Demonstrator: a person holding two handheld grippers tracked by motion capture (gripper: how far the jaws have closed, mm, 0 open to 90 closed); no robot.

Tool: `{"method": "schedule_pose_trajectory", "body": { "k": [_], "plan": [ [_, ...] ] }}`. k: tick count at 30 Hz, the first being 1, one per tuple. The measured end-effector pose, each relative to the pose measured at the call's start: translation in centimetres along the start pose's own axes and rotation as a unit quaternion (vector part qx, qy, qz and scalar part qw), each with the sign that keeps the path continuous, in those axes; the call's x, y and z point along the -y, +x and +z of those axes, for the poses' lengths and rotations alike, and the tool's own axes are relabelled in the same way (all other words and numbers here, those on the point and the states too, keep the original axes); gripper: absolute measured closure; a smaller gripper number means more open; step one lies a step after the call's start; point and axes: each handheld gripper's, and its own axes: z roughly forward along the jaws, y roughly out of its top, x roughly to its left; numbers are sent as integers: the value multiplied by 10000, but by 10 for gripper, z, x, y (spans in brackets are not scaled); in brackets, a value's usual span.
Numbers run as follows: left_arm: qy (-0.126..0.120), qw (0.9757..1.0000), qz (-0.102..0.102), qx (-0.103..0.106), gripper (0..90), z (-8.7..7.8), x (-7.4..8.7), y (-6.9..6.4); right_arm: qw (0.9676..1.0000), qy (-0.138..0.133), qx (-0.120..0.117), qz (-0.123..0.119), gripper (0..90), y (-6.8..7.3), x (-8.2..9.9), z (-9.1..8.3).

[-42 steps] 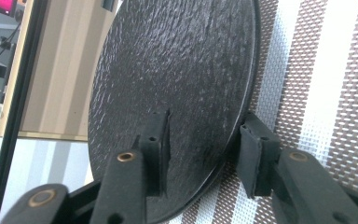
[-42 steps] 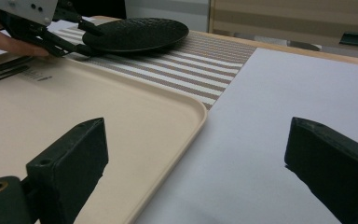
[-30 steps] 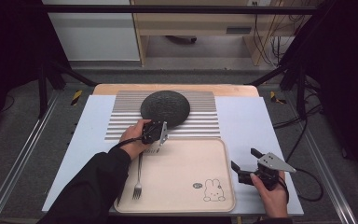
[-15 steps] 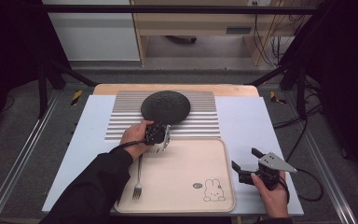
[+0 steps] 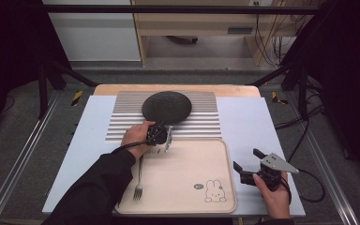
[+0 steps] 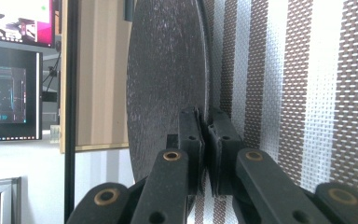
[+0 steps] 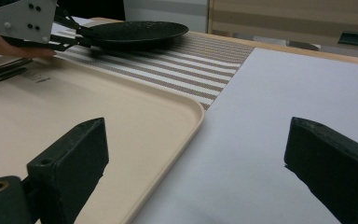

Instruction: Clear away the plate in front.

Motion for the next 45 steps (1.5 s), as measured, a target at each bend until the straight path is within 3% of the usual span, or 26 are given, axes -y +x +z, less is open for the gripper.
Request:
{"method": "schedule_pose_trajectory", "body": {
  "k": [5, 8, 20, 30, 38, 42, 45],
  "plan": [
    [-3, 9998, 160, -87, 870, -1, -1, 1, 10000, -15, 4, -21, 62, -1, 0, 0],
    [5, 9999, 96, -63, 868, -2, -3, 6, 10000, -23, 5, -19, 62, -1, 0, 0],
    [26, 9996, 229, -132, 862, -7, -6, 7, 10000, -32, 7, 16, 60, -2, 0, -1],
    [-239, 9987, 361, -281, 859, -28, -10, 8, 10000, -48, 11, 37, 60, -2, 0, -1],
    [-677, 9951, 642, -337, 857, -65, -21, 0, 10000, -46, 16, 41, 60, -2, 0, -1],
    [-938, 9910, 870, -385, 857, -85, -28, -9, 10000, -64, 23, 50, 59, -2, 0, -2],
    [-1119, 9886, 928, -395, 856, -98, -32, -16, 10000, -64, 30, 58, 59, -2, 0, -2]
  ]
}}
